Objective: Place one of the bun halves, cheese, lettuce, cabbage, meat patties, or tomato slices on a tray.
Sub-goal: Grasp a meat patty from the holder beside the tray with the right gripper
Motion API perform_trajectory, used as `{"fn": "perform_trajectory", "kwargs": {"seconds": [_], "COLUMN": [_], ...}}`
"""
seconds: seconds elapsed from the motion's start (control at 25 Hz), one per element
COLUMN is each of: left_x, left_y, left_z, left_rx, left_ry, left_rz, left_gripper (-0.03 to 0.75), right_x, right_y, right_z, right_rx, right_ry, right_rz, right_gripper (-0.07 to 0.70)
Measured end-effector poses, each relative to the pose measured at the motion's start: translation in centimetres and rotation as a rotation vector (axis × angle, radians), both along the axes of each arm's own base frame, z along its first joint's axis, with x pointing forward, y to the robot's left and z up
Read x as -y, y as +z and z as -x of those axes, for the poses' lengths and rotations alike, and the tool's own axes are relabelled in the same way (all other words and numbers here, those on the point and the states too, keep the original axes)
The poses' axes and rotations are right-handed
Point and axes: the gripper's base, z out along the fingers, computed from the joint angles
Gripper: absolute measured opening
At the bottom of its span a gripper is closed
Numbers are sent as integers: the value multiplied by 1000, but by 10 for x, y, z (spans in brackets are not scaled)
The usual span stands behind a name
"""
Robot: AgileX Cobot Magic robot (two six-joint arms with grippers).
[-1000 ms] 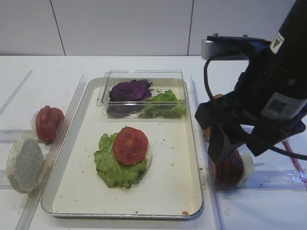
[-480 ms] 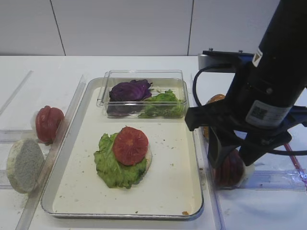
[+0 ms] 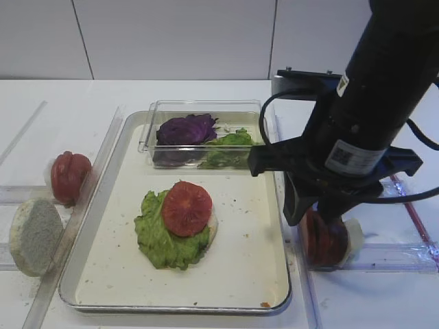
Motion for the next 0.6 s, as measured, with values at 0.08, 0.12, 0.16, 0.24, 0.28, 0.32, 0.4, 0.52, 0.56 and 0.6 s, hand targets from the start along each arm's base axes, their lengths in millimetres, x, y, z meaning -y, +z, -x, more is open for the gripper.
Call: {"fn": "perform_trajectory", "kwargs": {"seconds": [0.08,0.12,0.16,0.24,0.28,0.32,0.4,0.52,0.56,0.6], "left_x": [0,0,0,0,0,0,0,0,0,0], "left_y": [0,0,0,0,0,0,0,0,0,0], "left_z": [0,0,0,0,0,0,0,0,0,0], "left_rx": [0,0,0,0,0,0,0,0,0,0], "left_ry": [0,0,0,0,0,0,0,0,0,0], "left_rz": [0,0,0,0,0,0,0,0,0,0], "left_gripper": [440,440,440,440,440,440,440,440,440,440], "right_x": [-2,-3,-4,-6,-7,-7,-8,-7,-7,-7], "right_y": [-1,-1,-2,-4,-5,-7,-11,-13,-14,-14], "right_z": [-4,-7,-9,-13,-14,-16,-18,-20,-21,-21], "right_rx": [8,9,9,10,6,1,-8,-8,-7,-7], "right_ry": [2,3,4,5,7,10,13,8,8,6], "right_rz": [6,8,13,17,24,33,52,69,73,75], "right_gripper": [316,309,306,302,302,302,300,300,300,300]}}
